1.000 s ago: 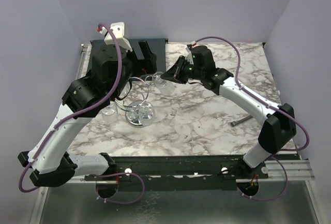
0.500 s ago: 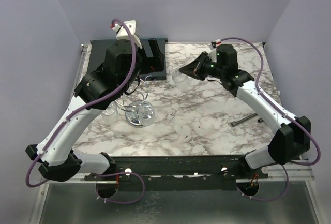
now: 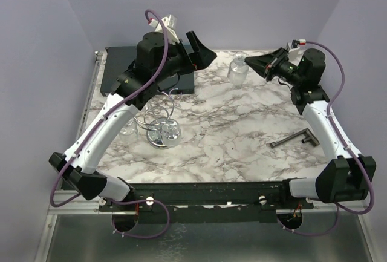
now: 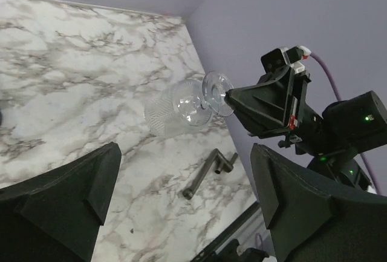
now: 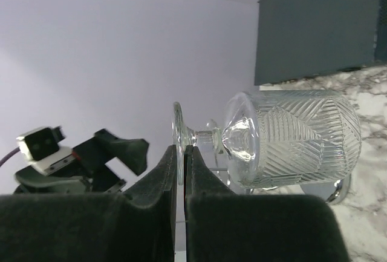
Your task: Take the wine glass off the wine glass rack
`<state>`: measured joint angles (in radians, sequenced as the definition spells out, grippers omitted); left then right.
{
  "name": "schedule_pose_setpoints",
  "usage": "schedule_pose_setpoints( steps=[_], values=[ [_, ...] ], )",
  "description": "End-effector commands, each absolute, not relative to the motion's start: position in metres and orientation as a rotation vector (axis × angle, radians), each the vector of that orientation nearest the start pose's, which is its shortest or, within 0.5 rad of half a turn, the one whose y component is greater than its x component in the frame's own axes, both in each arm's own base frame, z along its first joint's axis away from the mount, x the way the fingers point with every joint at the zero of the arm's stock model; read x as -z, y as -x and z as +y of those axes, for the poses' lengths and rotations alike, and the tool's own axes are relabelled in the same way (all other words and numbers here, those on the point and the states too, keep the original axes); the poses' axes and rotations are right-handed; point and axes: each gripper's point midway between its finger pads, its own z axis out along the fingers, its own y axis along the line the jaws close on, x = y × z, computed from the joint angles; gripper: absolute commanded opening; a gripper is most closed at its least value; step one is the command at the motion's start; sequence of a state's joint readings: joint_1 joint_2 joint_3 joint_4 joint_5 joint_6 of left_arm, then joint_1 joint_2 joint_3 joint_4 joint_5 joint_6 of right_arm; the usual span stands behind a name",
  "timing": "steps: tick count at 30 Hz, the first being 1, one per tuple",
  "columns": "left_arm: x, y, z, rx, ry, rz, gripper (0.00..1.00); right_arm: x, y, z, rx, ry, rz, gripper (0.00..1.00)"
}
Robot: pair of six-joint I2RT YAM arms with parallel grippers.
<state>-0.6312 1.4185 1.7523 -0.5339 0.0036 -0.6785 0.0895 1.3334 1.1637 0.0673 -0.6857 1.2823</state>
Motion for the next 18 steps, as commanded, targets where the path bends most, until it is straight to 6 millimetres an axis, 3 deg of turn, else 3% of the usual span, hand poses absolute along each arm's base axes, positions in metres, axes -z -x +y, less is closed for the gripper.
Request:
schedule_pose_setpoints(
  steps=[1,10,18],
  values=[
    [-0.453,-0.334,-0.307,1.250,0.060,1.760,0.96,-0.419,-0.348,0.178,-1.775,-0.382,1.681,0.01],
    [-0.471,-0.353,-0.317,1.528,0.228,1.599,0.89,-0.485,-0.336,0.172,-1.940,-0.342,1.474,0.00],
    [-0.466,-0.362,-0.322,1.626,0.320,1.584,0.86,-0.515,-0.329,0.169,-1.987,-0.311,1.387,0.01]
  ],
)
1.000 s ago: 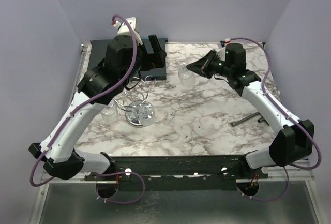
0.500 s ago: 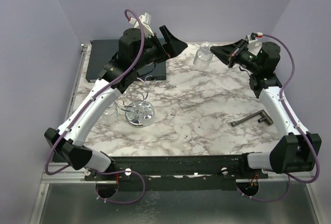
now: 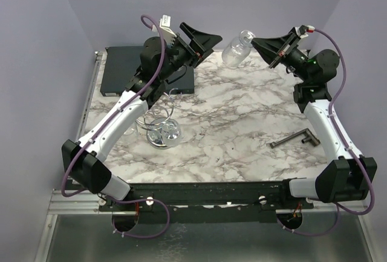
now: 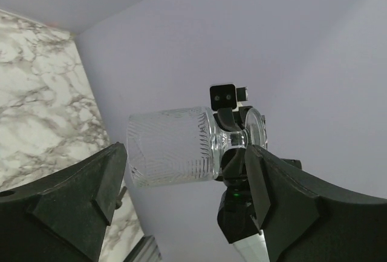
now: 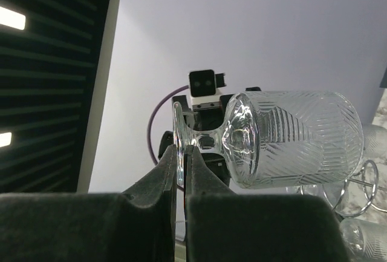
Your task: Take the wine glass off the wine glass rack
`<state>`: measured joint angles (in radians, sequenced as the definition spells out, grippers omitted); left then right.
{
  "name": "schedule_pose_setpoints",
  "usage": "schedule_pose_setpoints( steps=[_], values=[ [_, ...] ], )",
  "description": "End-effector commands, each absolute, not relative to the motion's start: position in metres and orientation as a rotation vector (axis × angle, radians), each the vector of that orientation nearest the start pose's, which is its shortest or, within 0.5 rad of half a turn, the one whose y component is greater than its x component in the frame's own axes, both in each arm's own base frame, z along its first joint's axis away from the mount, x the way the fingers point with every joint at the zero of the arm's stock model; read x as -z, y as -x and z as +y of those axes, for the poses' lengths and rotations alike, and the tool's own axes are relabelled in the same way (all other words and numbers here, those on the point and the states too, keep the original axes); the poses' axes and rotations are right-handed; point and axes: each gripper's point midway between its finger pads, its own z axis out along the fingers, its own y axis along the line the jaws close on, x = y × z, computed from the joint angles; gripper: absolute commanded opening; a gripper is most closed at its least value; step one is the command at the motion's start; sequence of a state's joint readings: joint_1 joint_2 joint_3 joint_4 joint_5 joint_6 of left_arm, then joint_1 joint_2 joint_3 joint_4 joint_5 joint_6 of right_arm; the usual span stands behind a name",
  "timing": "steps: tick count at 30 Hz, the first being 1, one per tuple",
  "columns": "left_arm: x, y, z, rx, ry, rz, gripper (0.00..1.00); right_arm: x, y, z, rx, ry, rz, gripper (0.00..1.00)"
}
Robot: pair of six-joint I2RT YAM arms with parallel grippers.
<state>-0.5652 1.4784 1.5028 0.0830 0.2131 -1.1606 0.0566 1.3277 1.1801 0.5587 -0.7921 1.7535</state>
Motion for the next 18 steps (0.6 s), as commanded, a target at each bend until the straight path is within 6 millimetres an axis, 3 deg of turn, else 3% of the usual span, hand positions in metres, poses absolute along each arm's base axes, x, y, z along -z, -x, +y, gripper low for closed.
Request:
schedule_pose_setpoints(
  steps=[1,7,18],
  values=[
    [-0.463,-0.363,-0.323,1.632,0.323,1.589,0.86,-0.518,-0.328,0.169,-1.990,-0.303,1.384,0.01],
    [-0.458,-0.365,-0.332,1.703,0.338,1.598,0.86,-0.528,-0.325,0.168,-2.017,-0.294,1.349,0.01],
    [-0.470,-0.355,-0.348,1.908,0.283,1.540,0.82,-0.537,-0.329,0.167,-2.091,-0.276,1.297,0.01]
  ],
)
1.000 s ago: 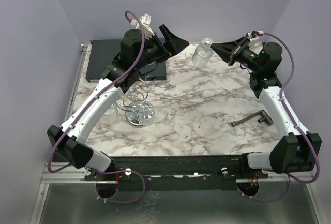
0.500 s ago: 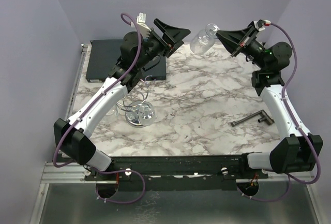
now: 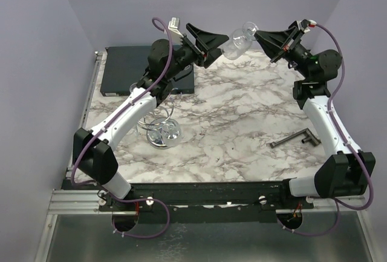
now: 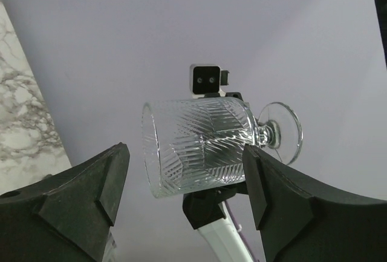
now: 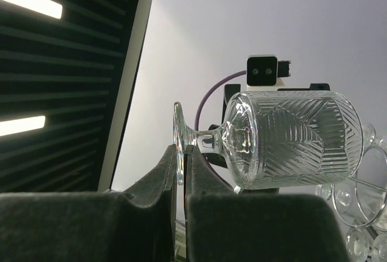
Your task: Take the wine glass off the wine glass rack
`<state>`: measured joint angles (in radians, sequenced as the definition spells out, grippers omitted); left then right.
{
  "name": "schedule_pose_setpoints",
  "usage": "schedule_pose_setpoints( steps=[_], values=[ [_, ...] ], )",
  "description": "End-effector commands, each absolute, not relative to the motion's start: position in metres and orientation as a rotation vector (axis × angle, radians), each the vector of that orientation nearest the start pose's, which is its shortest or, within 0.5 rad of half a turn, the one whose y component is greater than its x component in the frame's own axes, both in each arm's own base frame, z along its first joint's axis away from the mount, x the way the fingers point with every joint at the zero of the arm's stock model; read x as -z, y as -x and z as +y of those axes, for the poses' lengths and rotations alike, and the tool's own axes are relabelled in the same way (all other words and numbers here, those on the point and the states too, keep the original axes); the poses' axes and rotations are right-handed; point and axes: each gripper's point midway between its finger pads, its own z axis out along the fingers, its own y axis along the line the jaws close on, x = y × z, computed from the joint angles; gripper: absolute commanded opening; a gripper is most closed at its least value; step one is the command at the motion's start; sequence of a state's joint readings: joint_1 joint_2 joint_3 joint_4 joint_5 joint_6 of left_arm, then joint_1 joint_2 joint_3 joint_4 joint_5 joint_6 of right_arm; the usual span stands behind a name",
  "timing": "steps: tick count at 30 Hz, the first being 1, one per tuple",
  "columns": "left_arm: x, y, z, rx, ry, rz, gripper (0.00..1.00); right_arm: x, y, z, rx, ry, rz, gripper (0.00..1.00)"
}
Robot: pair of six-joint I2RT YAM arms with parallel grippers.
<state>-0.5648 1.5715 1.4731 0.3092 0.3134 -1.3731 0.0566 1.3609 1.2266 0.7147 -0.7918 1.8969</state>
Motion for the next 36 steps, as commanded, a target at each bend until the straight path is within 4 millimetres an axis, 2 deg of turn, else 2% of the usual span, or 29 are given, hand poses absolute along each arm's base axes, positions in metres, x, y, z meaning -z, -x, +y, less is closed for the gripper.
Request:
schedule_pose_setpoints(
  steps=[1,9,16,23,28,36],
  values=[
    [-0.472,-0.354,-0.349,1.921,0.278,1.530,0.81,-0.537,-0.330,0.166,-2.104,-0.274,1.291,0.00],
    [-0.493,-0.338,-0.351,2.026,0.232,1.458,0.74,-0.536,-0.337,0.165,-2.160,-0.283,1.270,0.00],
    [-0.510,-0.322,-0.352,2.111,0.188,1.395,0.58,-0.530,-0.346,0.165,-2.216,-0.296,1.259,0.01],
    [-0.535,-0.304,-0.355,2.159,0.109,1.312,0.53,-0.523,-0.355,0.165,-2.247,-0.327,1.267,0.01],
    [-0.549,-0.291,-0.356,2.188,0.064,1.256,0.45,-0.515,-0.361,0.165,-2.260,-0.355,1.280,0.01],
    [-0.567,-0.278,-0.358,2.215,0.015,1.170,0.39,-0.500,-0.370,0.167,-2.274,-0.406,1.311,0.01]
  ],
)
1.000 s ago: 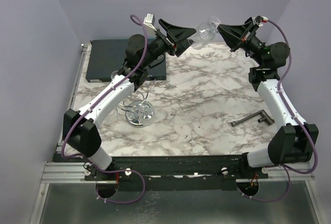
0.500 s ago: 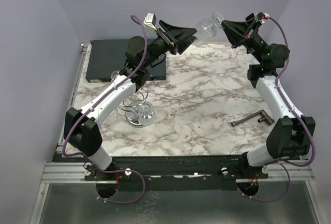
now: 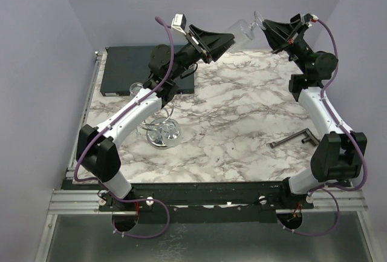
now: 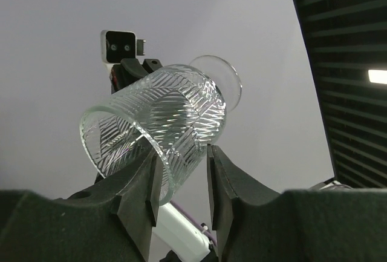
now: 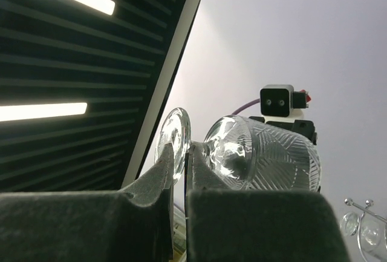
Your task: Take the wine glass off the wine glass rack
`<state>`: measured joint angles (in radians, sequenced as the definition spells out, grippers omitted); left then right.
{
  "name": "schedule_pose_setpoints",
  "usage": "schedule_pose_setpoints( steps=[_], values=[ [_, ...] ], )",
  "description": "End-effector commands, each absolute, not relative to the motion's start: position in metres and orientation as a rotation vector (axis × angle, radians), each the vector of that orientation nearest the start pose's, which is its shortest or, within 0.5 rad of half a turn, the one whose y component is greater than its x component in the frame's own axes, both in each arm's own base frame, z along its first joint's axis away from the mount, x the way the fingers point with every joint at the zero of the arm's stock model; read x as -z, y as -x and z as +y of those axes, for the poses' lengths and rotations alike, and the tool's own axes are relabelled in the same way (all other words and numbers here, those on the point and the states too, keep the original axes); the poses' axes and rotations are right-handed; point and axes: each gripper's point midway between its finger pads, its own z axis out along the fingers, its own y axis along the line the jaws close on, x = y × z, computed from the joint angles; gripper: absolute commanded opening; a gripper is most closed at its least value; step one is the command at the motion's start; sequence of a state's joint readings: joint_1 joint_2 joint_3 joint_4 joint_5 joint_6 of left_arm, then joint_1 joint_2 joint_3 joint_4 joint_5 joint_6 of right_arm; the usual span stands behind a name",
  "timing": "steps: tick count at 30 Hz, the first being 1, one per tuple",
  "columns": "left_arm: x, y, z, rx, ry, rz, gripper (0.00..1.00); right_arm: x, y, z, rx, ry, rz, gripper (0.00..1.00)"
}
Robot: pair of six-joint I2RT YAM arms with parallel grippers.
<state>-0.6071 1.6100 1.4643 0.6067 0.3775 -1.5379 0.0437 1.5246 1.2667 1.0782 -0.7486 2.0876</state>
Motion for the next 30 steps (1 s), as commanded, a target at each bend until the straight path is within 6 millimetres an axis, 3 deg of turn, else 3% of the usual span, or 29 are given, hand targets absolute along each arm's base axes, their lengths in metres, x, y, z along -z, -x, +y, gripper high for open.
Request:
schedule_pose_setpoints(
  steps=[1,7,11,14,16,18,20,22,25,30],
  values=[
    [-0.569,-0.277,-0.358,2.217,0.011,1.166,0.38,-0.498,-0.371,0.167,-2.271,-0.413,1.318,0.01],
    [-0.567,-0.279,-0.363,2.209,0.012,1.167,0.23,-0.479,-0.374,0.169,-2.240,-0.456,1.365,0.01],
    [-0.558,-0.284,-0.367,2.173,0.026,1.222,0.01,-0.469,-0.375,0.171,-2.170,-0.463,1.413,0.01],
    [-0.548,-0.291,-0.370,2.073,0.041,1.303,0.00,-0.460,-0.379,0.171,-2.074,-0.496,1.464,0.01],
    [-0.542,-0.298,-0.369,1.970,0.054,1.373,0.00,-0.454,-0.381,0.168,-1.970,-0.520,1.515,0.08],
    [-0.534,-0.305,-0.367,1.855,0.067,1.440,0.00,-0.445,-0.386,0.160,-1.839,-0.574,1.567,0.25],
    [-0.528,-0.313,-0.363,1.737,0.082,1.503,0.00,-0.435,-0.390,0.148,-1.682,-0.636,1.612,0.49],
    [-0.517,-0.320,-0.362,1.640,0.088,1.569,0.00,-0.426,-0.389,0.138,-1.567,-0.698,1.651,0.65],
    [-0.500,-0.331,-0.362,1.505,0.081,1.672,0.00,-0.411,-0.388,0.109,-1.394,-0.779,1.682,0.78],
    [-0.466,-0.347,-0.368,1.276,0.036,1.826,0.00,-0.397,-0.377,0.081,-1.125,-0.807,1.721,0.90]
  ],
)
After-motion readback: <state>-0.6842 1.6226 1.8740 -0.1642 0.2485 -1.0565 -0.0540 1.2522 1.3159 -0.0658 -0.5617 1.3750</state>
